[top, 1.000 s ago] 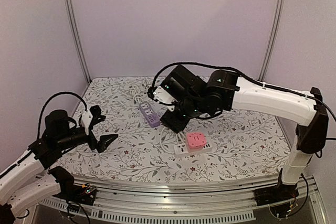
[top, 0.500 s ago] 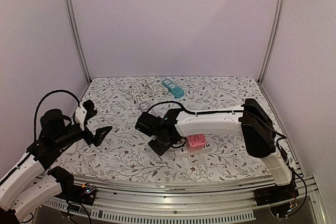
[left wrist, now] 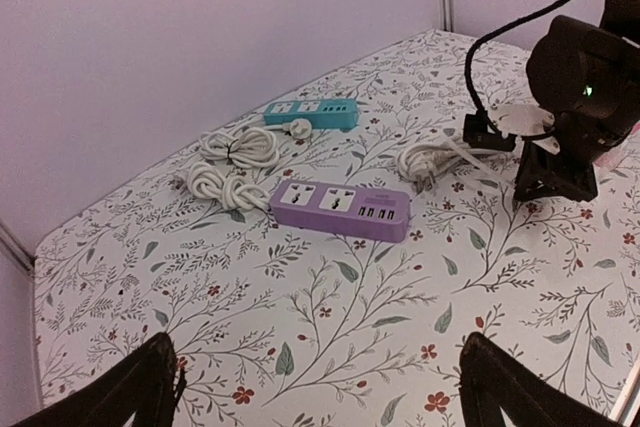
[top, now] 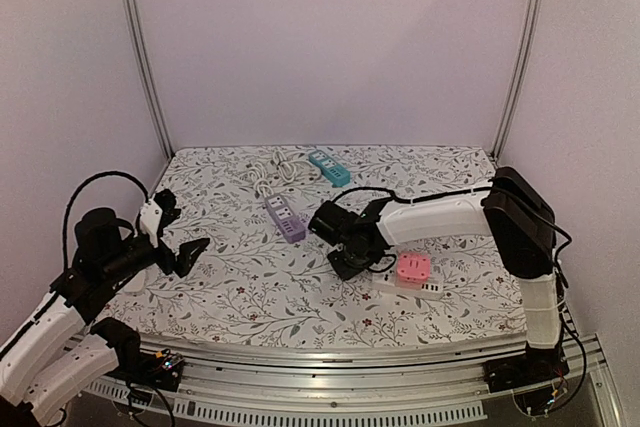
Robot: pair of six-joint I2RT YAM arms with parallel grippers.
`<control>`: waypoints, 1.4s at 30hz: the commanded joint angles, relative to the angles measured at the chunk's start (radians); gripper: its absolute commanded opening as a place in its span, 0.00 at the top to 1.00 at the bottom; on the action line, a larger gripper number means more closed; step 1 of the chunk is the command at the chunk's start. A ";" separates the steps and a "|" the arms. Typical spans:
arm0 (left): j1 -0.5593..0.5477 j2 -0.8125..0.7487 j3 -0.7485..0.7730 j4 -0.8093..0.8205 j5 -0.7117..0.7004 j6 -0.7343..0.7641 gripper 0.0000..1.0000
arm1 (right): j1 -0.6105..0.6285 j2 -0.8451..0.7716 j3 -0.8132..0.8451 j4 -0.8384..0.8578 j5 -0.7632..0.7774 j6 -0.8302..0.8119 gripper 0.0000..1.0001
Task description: Insert the plug
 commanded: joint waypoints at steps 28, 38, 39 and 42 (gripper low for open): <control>0.123 -0.059 -0.019 0.019 0.002 -0.004 0.03 | -0.077 0.275 0.543 0.170 -0.105 -0.060 0.12; 0.126 -0.063 -0.022 0.024 0.006 -0.004 0.03 | -0.048 0.467 0.710 0.112 -0.031 -0.029 0.17; 0.128 -0.066 -0.022 0.025 0.006 -0.004 0.03 | -0.039 0.477 0.713 0.111 -0.031 -0.035 0.21; 0.132 -0.066 -0.022 0.023 0.007 -0.003 0.03 | -0.032 0.488 0.705 0.106 -0.050 -0.050 0.40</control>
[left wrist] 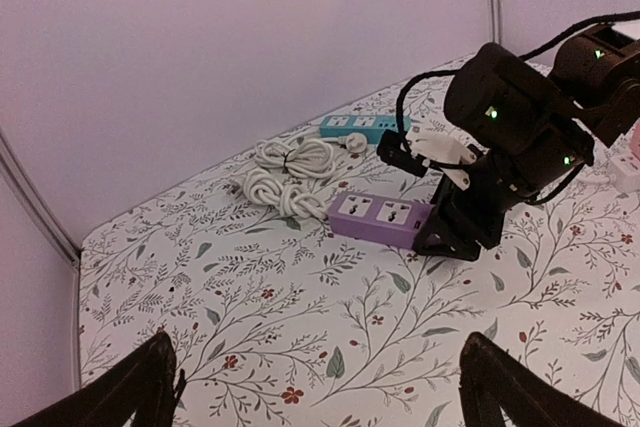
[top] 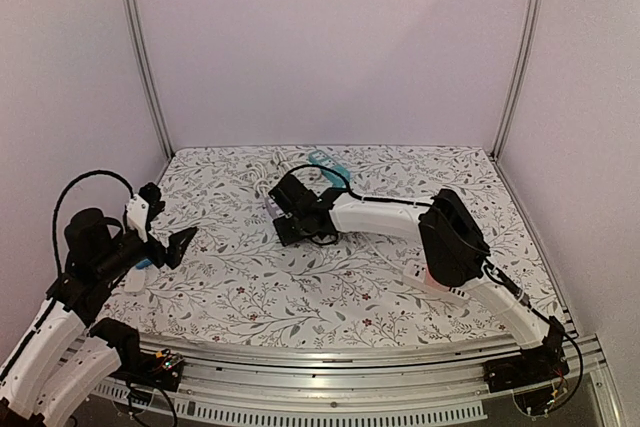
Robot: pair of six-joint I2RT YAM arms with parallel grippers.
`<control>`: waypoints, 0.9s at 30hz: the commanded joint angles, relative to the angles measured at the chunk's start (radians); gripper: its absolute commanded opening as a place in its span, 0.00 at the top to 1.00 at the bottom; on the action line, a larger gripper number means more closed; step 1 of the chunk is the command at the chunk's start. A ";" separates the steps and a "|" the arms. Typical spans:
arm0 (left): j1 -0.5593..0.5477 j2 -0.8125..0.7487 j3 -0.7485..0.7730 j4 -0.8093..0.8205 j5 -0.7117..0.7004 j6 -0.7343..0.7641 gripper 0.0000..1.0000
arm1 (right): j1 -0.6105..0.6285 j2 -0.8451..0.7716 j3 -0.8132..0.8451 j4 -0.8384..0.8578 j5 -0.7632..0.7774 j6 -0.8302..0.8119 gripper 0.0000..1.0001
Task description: Insert the plug
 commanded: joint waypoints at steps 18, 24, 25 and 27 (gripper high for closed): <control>0.034 0.003 -0.011 0.003 0.005 -0.006 0.03 | 0.137 -0.528 -0.870 0.010 -0.367 -0.601 0.77; 0.044 0.035 -0.002 -0.013 0.006 0.002 0.04 | 0.136 -0.579 -0.965 -0.001 -0.348 -0.693 0.74; 0.046 0.042 0.002 -0.018 0.001 0.008 0.04 | 0.137 -0.578 -0.970 -0.005 -0.335 -0.707 0.74; 0.051 0.056 0.016 -0.033 -0.022 0.018 0.04 | 0.137 -0.586 -0.986 -0.005 -0.283 -0.746 0.72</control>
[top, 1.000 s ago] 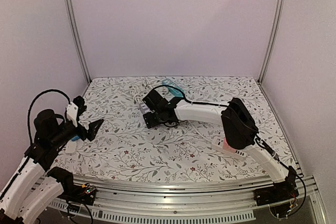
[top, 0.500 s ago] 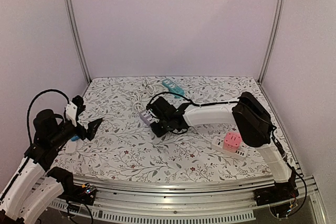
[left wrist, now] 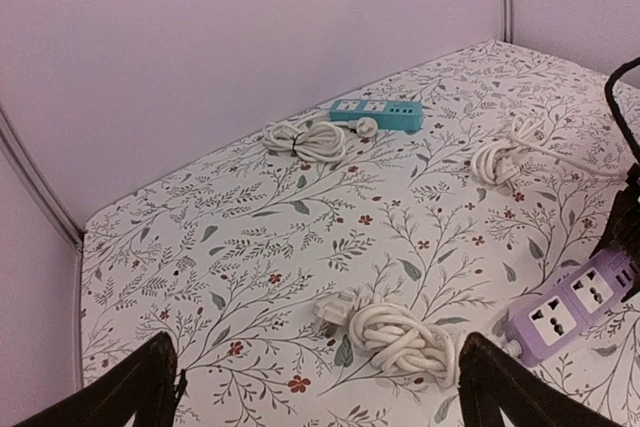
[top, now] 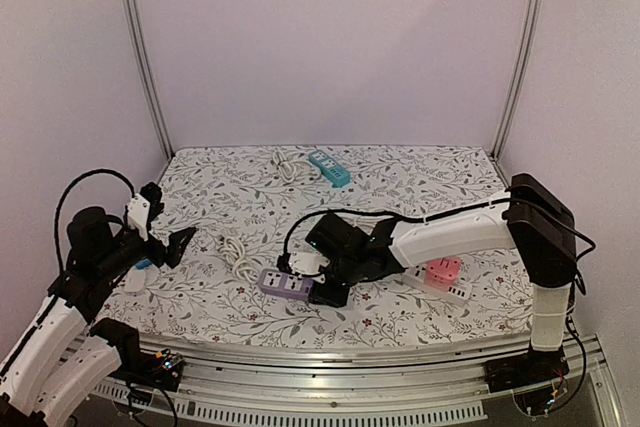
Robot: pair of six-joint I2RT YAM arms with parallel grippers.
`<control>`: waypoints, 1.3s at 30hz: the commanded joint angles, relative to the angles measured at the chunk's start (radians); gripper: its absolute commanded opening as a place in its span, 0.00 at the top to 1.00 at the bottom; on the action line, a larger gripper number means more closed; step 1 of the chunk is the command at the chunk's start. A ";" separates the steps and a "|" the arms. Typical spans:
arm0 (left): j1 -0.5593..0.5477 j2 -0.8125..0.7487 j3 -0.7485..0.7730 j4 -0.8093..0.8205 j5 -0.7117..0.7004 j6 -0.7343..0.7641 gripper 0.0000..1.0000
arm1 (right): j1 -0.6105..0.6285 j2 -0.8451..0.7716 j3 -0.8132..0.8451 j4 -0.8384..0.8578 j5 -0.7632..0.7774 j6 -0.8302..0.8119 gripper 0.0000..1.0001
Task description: Insert the plug
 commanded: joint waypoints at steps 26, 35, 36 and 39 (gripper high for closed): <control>0.213 0.998 0.893 -1.165 -0.510 0.362 0.00 | -0.044 -0.432 -0.235 0.098 0.007 -0.084 0.01; 0.319 1.297 1.113 -1.191 -0.342 -0.118 0.01 | -0.041 -0.480 -0.295 0.182 -0.020 0.054 0.01; 0.321 1.310 1.098 -1.182 -0.301 -0.148 0.00 | -0.041 -0.475 -0.295 0.186 -0.028 0.065 0.01; 0.333 1.337 1.038 -1.110 -0.346 -0.192 0.00 | -0.041 -0.440 -0.279 0.196 -0.037 0.074 0.01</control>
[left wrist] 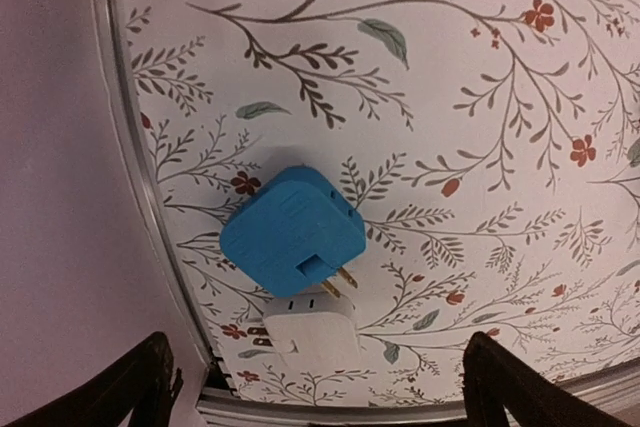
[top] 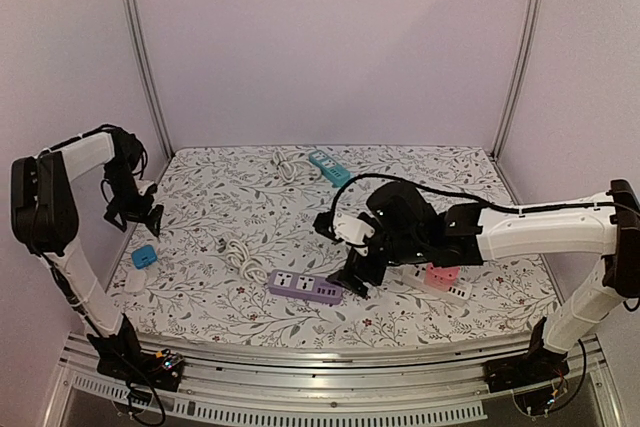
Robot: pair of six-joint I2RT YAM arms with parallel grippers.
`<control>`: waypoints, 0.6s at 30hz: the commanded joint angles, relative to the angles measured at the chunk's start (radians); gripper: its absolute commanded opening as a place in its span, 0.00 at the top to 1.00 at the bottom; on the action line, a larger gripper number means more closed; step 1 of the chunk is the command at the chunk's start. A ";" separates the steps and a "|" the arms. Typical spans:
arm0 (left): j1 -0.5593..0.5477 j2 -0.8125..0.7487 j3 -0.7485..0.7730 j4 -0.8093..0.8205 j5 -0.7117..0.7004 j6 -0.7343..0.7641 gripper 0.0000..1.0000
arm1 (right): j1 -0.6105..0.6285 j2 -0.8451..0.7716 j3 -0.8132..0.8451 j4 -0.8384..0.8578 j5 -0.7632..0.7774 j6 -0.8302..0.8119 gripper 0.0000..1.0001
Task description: Insert the plug
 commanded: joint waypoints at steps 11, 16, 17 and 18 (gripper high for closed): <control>0.082 0.106 -0.157 0.152 0.058 -0.242 0.00 | 0.002 0.177 0.100 0.023 -0.033 0.070 0.01; 0.099 0.103 -0.185 0.195 0.067 -0.267 0.00 | 0.003 0.224 0.147 0.017 -0.038 0.090 0.01; 0.099 0.106 -0.185 0.198 0.080 -0.270 0.01 | 0.002 0.231 0.154 0.014 -0.037 0.092 0.01; 0.099 0.110 -0.186 0.202 0.088 -0.274 0.01 | 0.003 0.234 0.160 0.010 -0.037 0.092 0.01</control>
